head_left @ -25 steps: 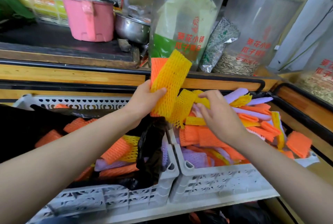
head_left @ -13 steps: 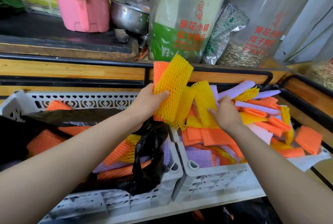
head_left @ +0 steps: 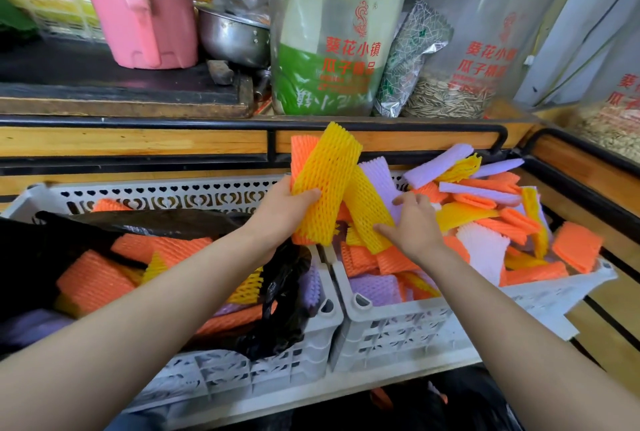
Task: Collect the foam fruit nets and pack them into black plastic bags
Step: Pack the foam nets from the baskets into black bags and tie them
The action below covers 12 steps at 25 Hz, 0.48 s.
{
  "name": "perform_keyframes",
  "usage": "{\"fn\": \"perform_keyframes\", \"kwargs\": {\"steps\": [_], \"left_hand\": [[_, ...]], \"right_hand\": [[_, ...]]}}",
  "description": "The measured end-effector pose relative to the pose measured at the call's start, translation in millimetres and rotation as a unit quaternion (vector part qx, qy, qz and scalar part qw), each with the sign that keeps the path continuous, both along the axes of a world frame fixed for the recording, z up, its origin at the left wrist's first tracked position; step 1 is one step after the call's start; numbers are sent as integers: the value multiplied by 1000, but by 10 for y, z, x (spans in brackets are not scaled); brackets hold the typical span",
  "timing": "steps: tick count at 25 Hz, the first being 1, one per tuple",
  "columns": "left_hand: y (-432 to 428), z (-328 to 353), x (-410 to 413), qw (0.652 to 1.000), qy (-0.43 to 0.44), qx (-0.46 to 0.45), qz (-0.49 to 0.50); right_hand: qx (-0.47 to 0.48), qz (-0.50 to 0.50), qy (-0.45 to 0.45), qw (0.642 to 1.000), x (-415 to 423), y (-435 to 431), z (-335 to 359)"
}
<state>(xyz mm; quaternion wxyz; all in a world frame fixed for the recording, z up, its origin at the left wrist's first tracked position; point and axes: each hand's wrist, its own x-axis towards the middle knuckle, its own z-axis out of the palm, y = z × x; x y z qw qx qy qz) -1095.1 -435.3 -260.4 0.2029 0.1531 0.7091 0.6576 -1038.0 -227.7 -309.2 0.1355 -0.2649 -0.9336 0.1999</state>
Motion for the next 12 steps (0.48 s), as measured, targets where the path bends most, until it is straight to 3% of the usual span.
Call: {"fn": "perform_keyframes", "kwargs": {"steps": [2, 8, 12], "left_hand": [[-26, 13, 21, 1000, -2, 3, 1], [-74, 29, 53, 999, -6, 4, 39], [-129, 146, 81, 993, 21, 27, 110]], "right_hand": [[-54, 3, 42, 998, -1, -57, -19], [-27, 32, 37, 998, 86, -127, 86], [-5, 37, 135, 990, 242, -184, 472]]}}
